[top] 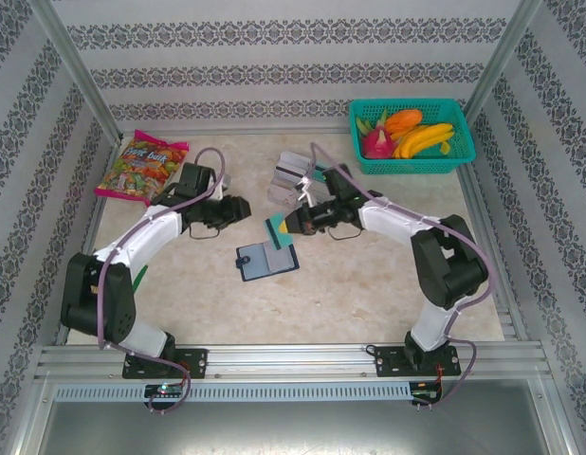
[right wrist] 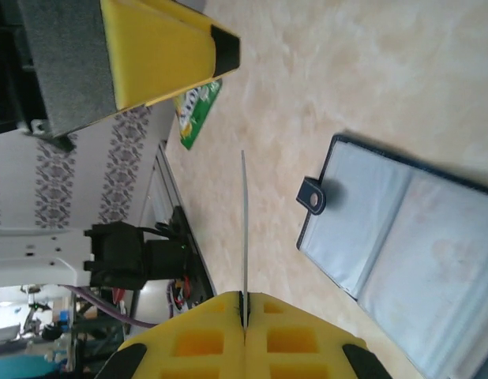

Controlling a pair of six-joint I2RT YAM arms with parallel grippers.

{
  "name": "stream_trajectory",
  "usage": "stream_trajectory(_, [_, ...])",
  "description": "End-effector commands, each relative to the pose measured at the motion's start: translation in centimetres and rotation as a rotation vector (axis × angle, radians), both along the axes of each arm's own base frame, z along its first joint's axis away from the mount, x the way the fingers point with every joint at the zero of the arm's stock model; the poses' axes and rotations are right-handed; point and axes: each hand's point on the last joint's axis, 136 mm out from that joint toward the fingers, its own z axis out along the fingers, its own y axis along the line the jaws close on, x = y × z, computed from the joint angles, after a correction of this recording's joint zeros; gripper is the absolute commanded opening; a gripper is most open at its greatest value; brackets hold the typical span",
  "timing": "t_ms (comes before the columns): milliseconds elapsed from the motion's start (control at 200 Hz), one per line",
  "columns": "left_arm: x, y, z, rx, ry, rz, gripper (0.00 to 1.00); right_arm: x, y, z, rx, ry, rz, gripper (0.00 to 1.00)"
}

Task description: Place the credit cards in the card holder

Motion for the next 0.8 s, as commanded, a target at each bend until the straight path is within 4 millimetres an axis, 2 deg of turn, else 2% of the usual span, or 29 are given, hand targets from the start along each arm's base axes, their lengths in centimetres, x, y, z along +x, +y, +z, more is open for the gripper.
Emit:
stream_trajectory(0, [-4.4, 3.2, -3.2, 0.172, 0.151, 0.038, 0.4, 0.4, 1.1, -3.1, -0.045, 0.01, -0.019, 0.0])
stream_trajectory(110, [-6.3, 4.0, -4.9, 0.206, 0.223, 0.055, 0.39, 0.1, 1.7, -4.8, -0.074, 0.035, -0.02, 0.0])
stream_trajectory(275, [-7.9, 4.8, -8.0, 0.25, 0.3, 0.059, 0.38, -0.3, 1.5, -7.1, -0.112, 0.055, -0.031, 0.0])
stream_trajectory(400, [-8.0, 4.4, -9.1, 0.22, 0.304, 0.066, 0.38, -0.9, 2.0, -8.2, -0.127, 0.057, -0.017, 0.0])
stream_trajectory(540, [-8.0, 3.0, -9.8, 0.139, 0.317, 0.044, 0.38, -0.8, 1.8, -9.4, -0.154, 0.062, -0.03, 0.0])
stream_trajectory(794, [-7.6, 2.4, -10.7, 0.099, 0.33, 0.052, 0.34, -0.7, 1.3, -10.2, -0.187, 0.071, -0.062, 0.0])
